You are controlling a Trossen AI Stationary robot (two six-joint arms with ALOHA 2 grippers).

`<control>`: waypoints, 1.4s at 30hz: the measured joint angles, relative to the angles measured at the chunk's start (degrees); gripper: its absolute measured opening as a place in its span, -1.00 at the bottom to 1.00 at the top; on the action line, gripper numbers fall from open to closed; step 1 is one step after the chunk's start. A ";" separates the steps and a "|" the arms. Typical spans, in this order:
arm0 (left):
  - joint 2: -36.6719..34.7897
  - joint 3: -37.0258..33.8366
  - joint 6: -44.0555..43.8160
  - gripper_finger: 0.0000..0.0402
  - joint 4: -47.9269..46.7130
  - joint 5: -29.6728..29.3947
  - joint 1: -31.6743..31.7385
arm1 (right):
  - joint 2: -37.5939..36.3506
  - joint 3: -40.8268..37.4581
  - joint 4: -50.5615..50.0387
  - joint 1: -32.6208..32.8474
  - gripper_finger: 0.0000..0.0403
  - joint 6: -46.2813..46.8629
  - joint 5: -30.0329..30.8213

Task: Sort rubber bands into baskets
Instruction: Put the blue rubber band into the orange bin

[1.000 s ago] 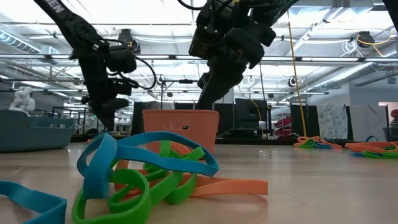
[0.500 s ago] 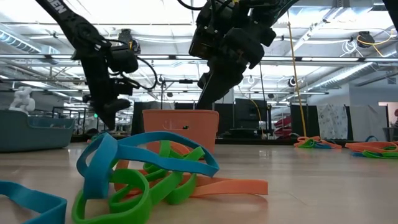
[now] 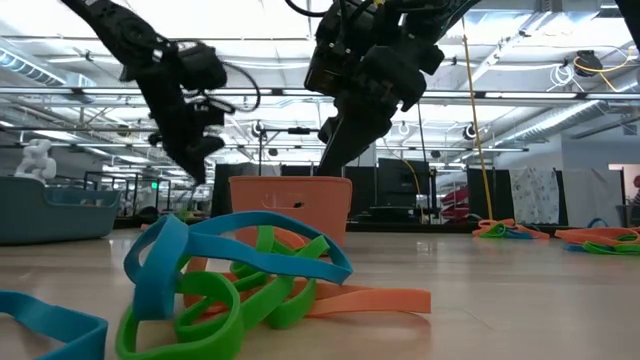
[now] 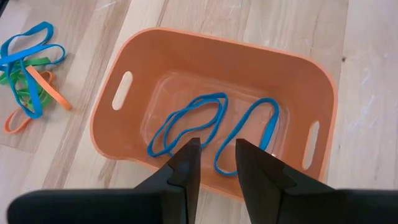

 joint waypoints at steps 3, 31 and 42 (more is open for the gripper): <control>-2.60 1.05 -0.02 -0.98 -0.29 -0.15 -1.62 | 0.00 0.00 -0.07 0.00 -0.54 -0.02 0.00; 5.88 -7.90 -9.46 -0.98 0.45 -2.34 -9.17 | -0.02 0.00 -0.24 0.00 -0.54 0.48 0.00; 5.09 -4.60 -6.33 -0.98 1.47 -10.59 -9.38 | -0.02 0.00 -0.41 0.01 -0.54 0.20 0.00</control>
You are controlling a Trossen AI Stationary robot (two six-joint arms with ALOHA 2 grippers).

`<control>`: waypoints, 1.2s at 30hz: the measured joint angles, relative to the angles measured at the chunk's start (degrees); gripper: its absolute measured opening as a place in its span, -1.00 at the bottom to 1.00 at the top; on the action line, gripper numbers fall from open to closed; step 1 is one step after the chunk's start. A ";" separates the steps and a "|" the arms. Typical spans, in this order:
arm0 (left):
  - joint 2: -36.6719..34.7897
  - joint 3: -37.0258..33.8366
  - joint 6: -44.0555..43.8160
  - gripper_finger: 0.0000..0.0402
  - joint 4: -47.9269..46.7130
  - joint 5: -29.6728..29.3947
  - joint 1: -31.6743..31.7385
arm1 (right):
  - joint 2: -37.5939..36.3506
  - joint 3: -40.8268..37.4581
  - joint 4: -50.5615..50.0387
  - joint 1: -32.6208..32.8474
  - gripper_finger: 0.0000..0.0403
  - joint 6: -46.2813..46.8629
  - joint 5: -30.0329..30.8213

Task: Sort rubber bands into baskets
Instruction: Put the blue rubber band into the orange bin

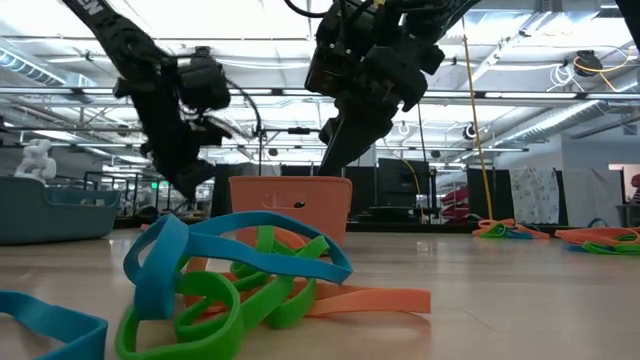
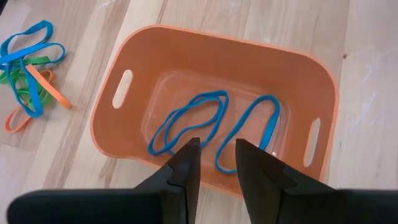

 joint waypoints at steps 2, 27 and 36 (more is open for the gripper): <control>-1.23 1.48 0.25 -0.98 0.20 -0.47 -0.69 | 0.00 0.00 -0.02 0.01 -0.54 0.00 0.01; 3.31 3.98 -6.98 -0.98 -4.32 27.79 -7.77 | 0.00 0.00 -0.40 -0.01 -0.54 0.44 0.00; 4.92 3.98 -3.14 -0.98 -4.97 8.96 -8.27 | 0.00 0.00 -0.55 -0.01 -0.54 0.44 0.00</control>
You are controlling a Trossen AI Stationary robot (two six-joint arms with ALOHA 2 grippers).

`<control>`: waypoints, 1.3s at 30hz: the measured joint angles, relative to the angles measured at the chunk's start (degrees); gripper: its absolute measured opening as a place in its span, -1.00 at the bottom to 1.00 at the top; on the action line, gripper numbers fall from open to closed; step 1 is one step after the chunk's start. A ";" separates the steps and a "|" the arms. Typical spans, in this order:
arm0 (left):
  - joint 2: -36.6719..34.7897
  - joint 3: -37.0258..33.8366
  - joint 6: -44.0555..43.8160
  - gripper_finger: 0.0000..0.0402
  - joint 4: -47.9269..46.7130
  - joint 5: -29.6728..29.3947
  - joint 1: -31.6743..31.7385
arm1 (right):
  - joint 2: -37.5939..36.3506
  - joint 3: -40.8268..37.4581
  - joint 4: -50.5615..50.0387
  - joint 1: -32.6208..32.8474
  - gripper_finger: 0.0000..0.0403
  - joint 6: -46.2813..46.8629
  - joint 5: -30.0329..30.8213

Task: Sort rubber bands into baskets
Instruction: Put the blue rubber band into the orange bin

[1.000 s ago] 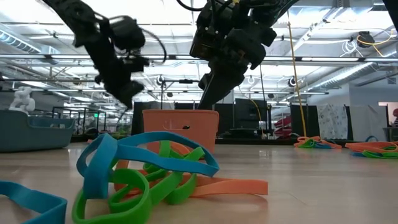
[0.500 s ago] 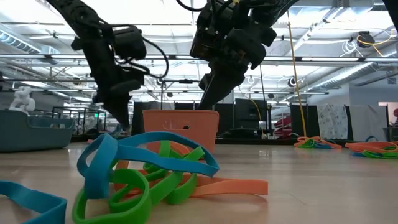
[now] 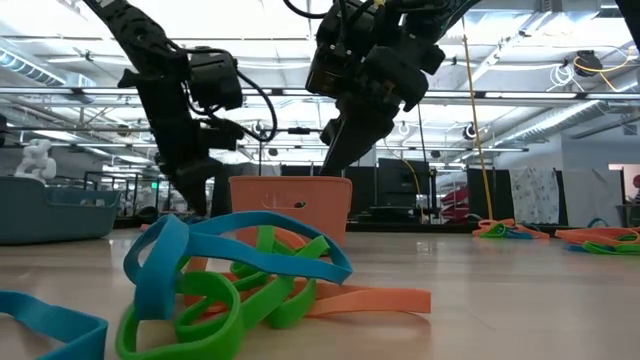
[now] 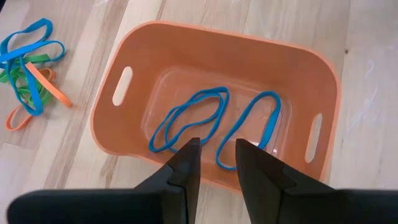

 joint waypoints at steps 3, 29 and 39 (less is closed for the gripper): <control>-1.56 0.00 0.46 -0.98 0.10 -4.85 0.78 | 0.00 0.00 -0.02 0.02 -0.54 0.00 0.00; -22.00 0.07 -2.67 -0.98 6.29 5.99 -6.77 | 0.00 0.00 11.49 0.02 -0.54 0.50 0.24; -22.28 0.09 -3.21 -0.98 17.04 14.69 -13.82 | 0.00 0.00 30.03 0.11 -0.54 6.40 1.50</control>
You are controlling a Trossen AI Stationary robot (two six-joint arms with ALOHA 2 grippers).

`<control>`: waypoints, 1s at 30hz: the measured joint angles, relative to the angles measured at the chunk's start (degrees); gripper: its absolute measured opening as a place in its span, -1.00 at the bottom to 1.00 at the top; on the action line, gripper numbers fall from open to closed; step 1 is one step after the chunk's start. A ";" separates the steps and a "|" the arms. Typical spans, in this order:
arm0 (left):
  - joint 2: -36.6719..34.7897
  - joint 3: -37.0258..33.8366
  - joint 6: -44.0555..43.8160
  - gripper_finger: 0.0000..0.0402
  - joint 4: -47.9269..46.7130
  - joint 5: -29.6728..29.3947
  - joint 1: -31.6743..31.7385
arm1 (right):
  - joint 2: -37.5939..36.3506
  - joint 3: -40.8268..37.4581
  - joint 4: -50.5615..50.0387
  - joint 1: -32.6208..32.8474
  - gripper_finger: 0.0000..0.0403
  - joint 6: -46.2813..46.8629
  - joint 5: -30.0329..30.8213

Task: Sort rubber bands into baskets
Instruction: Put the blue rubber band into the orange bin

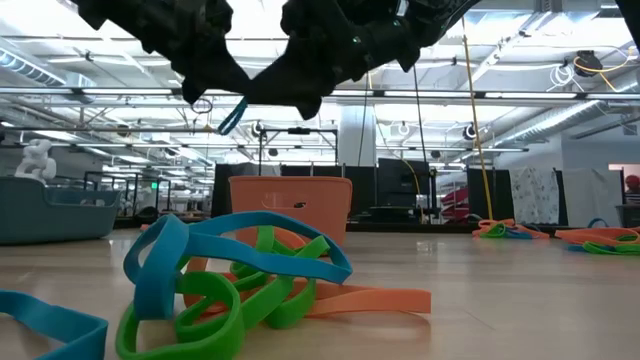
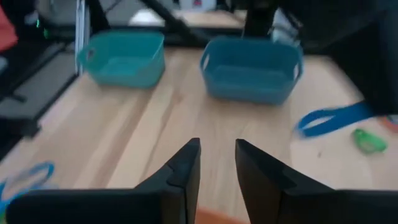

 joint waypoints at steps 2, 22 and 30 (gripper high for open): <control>0.00 0.00 0.03 -0.98 -0.05 -0.01 -0.99 | 0.00 0.00 0.45 0.16 -0.54 -0.15 1.68; -1.62 0.00 4.91 -0.98 3.33 -7.29 -8.88 | -0.07 0.01 -2.64 0.51 -0.50 -0.41 8.09; 2.93 -4.95 3.03 -0.98 18.96 -7.03 -13.47 | -6.52 0.04 -28.54 0.89 -0.48 3.10 8.06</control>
